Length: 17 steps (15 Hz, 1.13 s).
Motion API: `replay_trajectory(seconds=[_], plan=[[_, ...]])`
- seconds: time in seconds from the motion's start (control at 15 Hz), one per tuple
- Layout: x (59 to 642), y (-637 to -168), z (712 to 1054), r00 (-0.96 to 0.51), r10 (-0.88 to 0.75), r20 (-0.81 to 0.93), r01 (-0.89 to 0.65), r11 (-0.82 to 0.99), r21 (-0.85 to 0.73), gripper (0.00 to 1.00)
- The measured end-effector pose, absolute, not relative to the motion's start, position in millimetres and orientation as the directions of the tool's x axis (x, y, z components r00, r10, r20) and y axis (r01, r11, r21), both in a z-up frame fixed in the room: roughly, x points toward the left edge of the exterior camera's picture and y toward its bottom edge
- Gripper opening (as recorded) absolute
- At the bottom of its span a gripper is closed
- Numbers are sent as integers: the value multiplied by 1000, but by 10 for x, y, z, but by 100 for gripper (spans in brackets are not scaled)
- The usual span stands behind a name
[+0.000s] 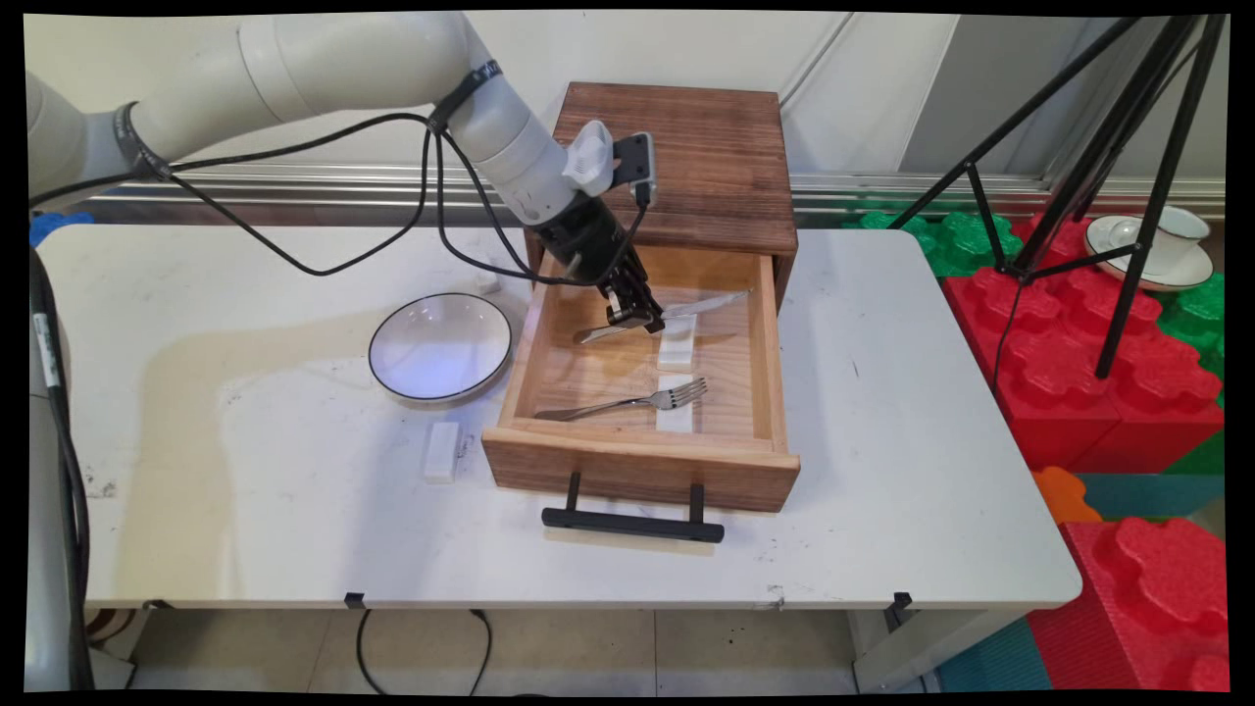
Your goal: Place the picked object into the drawer
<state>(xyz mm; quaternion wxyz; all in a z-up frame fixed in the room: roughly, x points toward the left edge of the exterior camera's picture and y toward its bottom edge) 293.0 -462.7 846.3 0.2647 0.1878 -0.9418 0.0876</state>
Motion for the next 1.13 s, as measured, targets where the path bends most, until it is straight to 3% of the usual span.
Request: replay_trajectory(seconds=[0.67,0.73,1.13], plan=[[2946,-4765,8221,-802,-312,509,-401,913,-72,0],[2945,-4773,8211,-802,-313,509,-402,913,-71,100],[2933,-4816,8235,-791,-330,515,-424,903,-72,100]])
